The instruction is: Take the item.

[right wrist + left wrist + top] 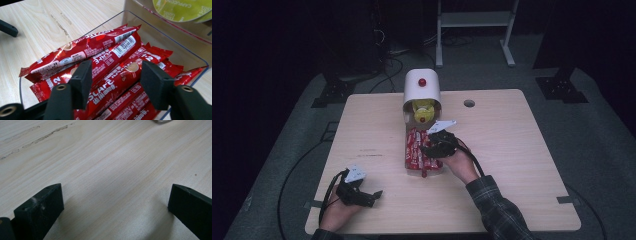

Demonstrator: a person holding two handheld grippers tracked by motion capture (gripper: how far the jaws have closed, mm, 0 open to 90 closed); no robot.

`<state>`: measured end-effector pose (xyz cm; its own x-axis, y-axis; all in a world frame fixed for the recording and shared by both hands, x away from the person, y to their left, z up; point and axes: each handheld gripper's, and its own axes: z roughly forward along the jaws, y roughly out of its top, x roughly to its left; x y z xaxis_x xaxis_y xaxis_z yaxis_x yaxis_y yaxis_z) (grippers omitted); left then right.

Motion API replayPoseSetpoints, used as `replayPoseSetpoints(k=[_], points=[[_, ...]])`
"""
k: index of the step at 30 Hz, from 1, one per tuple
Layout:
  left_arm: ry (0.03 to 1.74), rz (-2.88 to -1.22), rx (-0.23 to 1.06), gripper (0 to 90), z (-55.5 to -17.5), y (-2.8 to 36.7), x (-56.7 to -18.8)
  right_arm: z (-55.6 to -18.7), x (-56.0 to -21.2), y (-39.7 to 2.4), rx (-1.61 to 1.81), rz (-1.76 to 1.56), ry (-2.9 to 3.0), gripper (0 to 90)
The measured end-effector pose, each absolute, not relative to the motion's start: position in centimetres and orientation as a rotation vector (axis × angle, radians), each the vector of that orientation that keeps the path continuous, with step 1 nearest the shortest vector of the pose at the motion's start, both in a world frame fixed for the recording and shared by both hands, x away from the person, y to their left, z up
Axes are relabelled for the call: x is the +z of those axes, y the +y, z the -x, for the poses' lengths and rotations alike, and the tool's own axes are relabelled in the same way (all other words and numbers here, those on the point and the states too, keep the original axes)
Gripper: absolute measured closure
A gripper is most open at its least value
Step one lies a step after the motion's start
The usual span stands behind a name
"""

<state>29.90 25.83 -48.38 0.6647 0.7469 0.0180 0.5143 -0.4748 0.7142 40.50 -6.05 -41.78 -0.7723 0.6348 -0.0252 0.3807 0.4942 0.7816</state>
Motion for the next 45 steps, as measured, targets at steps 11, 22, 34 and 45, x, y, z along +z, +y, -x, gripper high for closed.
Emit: replayPoseSetpoints(k=[11, 22, 34, 45], points=[[0.969, -2.182, 0.431, 0.0, -29.9, 25.8, -48.4, -40.4, -41.9, -5.8, 1.128, -0.886, 2.434, 54.7], [0.968, -2.182, 0.431, 0.0, -29.9, 25.8, -48.4, -40.5, -41.9, -6.0, 1.138, -0.935, 2.442, 74.4], [0.967, -2.184, 0.431, 0.0, -29.9, 25.8, -48.4, -40.3, -41.1, -6.5, 1.183, -0.942, 2.454, 83.4], [0.968, -2.179, 0.432, 0.0, -29.9, 25.8, -48.4, -39.9, -39.9, -7.4, 1.212, -0.919, 2.488, 84.4]])
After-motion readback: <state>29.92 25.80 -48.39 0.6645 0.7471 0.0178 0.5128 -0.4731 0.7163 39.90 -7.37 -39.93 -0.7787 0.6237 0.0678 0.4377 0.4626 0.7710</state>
